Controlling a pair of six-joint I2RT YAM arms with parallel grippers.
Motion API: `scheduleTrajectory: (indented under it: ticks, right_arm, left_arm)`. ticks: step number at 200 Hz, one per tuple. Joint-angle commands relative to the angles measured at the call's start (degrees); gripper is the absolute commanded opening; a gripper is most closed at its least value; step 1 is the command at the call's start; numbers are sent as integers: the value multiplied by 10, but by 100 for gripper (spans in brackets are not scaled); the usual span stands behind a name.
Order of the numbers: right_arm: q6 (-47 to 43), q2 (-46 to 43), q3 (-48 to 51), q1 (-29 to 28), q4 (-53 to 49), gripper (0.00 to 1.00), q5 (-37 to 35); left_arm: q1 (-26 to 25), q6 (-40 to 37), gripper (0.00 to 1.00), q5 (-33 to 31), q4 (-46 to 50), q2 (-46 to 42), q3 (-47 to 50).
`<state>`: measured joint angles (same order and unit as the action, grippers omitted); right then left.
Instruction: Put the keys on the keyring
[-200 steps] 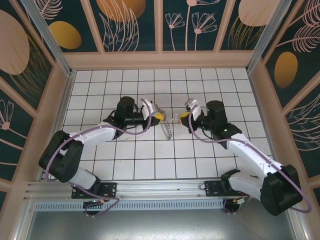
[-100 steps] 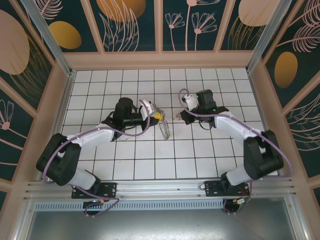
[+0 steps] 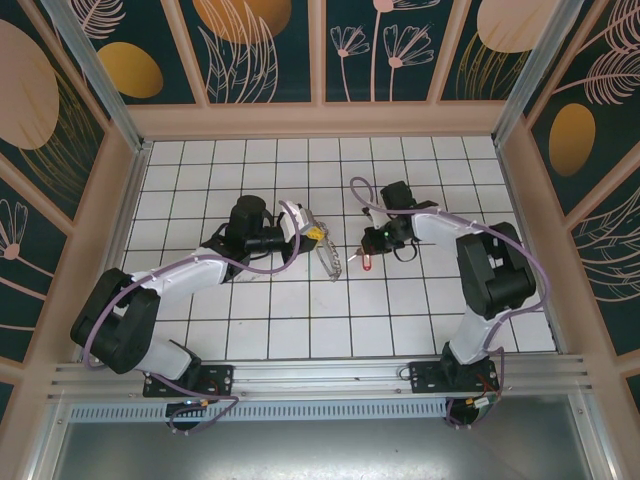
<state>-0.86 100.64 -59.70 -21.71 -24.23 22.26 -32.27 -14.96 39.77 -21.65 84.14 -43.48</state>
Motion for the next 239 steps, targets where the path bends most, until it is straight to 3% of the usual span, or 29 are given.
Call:
scheduleTrajectory:
  ticks: [1, 80, 239]
  right_arm:
    - [9, 17, -23, 3, -28, 0, -10]
    - [11, 26, -28, 8, -21, 12, -8]
    - [13, 35, -27, 15, -19, 13, 19]
  left_arm:
    - [-3, -12, 0, 8, -2, -6, -9]
    - [-3, -12, 0, 12, 3, 3, -17]
    - [-3, -16, 0, 16, 10, 16, -24]
